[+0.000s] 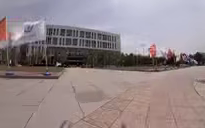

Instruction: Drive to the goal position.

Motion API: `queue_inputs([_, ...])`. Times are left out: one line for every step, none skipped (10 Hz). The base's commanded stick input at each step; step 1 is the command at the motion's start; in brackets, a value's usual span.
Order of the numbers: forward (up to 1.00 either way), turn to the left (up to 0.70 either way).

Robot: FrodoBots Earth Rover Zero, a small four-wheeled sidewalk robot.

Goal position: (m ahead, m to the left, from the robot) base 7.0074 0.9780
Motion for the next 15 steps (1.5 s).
queue_inputs([1.0, 0.0])
queue_inputs([1.0, 0.0])
queue_inputs([1.0, 0.0])
queue_inputs([1.0, 0.0])
queue_inputs([1.0, 0.0])
queue_inputs([1.0, 0.0])
queue_inputs([1.0, 0.0])
queue_inputs([1.0, 0.0])
queue_inputs([1.0, 0.0])
queue_inputs([1.0, 0.0])
queue_inputs([1.0, 0.0])
queue_inputs([1.0, 0.03])
queue_inputs([1.0, 0.12])
queue_inputs([1.0, 0.04])
queue_inputs([1.0, 0.0])
